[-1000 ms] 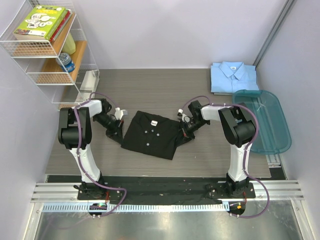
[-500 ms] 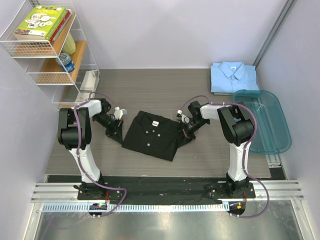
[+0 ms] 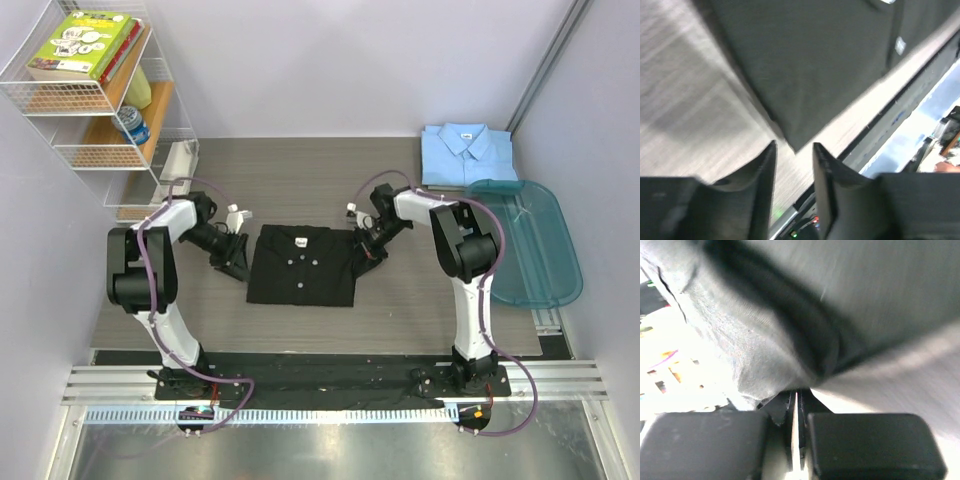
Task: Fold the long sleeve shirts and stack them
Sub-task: Neatly place the folded shirt into the bin, then neatly place the folded shirt to the corner
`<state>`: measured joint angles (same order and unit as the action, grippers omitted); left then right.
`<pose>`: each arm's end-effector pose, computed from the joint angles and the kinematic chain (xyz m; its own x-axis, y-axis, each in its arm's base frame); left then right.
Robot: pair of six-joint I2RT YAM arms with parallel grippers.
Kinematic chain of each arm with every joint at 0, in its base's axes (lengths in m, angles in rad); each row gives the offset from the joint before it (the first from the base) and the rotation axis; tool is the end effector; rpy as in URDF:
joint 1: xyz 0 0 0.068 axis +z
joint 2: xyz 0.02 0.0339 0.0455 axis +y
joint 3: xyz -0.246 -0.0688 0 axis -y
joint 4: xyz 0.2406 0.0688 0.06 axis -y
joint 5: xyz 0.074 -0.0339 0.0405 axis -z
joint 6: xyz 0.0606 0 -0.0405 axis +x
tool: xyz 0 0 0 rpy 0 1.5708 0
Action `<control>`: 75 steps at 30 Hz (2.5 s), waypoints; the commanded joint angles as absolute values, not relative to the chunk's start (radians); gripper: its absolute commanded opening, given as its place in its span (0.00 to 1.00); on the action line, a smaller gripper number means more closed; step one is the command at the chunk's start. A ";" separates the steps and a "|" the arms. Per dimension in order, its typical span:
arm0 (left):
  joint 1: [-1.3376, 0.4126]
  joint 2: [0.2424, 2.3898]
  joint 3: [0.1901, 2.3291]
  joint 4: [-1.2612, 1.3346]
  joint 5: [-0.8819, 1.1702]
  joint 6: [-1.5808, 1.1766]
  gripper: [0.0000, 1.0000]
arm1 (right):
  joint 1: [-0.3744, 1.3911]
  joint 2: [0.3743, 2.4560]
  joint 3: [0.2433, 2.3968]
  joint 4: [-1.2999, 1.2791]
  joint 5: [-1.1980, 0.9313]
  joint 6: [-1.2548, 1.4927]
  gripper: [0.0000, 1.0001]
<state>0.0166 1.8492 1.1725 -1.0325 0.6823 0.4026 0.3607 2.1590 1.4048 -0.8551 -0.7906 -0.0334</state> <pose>0.2967 -0.0333 0.1263 -0.9503 0.2884 -0.1178 0.2961 0.7191 -0.6287 0.3295 0.1703 0.0806 -0.9270 -0.3748 0.0148 -0.2538 0.6557 0.7111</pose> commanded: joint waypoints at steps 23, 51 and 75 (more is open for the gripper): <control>-0.110 1.888 1.362 -0.753 0.580 0.258 0.56 | 0.293 2.051 1.621 -0.867 -0.697 -0.141 0.55; -0.117 2.034 1.496 -0.670 0.506 0.175 0.00 | 0.279 2.186 1.671 -0.713 -0.608 -0.107 0.01; -0.447 1.431 1.329 -0.646 0.426 0.643 1.00 | 0.163 1.470 1.272 -0.448 -0.552 0.144 1.00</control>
